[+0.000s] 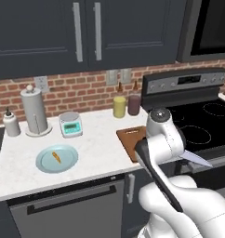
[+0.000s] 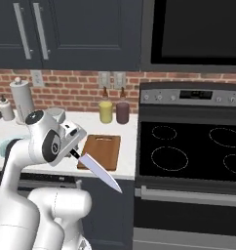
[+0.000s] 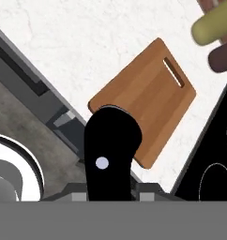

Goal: Pick up the knife from the drawer and place it on the cutting board. Then place the meat from the plate to the cutting board.

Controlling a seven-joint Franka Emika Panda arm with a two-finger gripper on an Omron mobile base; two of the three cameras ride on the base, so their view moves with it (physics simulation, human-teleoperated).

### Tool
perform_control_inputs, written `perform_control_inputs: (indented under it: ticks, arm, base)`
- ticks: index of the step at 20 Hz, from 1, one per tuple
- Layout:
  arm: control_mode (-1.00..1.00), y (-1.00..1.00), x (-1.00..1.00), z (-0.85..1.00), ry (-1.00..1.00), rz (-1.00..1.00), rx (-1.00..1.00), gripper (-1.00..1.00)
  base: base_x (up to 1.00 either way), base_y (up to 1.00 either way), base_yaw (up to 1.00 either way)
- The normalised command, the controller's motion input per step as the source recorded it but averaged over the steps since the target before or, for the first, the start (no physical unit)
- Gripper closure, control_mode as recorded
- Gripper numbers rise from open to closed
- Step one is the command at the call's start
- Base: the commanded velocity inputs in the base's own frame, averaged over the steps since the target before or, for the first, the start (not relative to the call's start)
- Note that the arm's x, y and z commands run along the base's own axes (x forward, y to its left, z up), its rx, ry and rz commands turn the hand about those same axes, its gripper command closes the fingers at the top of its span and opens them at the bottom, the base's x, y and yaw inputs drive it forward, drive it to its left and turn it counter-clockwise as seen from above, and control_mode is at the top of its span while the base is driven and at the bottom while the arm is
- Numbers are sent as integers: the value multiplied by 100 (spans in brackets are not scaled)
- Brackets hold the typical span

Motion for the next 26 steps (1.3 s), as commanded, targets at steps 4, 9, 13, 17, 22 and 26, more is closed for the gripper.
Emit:
perform_control_inputs:
  ticks: [4,9,13,17,22,26]
  arm:
    - [100,0,0,0,0,0,0,100]
    - [100,0,0,0,0,0,0,100]
    - [100,0,0,0,0,0,0,100]
    - [100,0,0,0,0,0,0,100]
    - [-100,-32,72,0,1,8,5,100]
    - [-100,-58,54,0,10,29,-4,100]
  base:
    - [10,52,4]
    - [19,58,5]
    - [45,0,0]
    - [70,1,0]
    - [18,0,0]
    - [0,0,0]
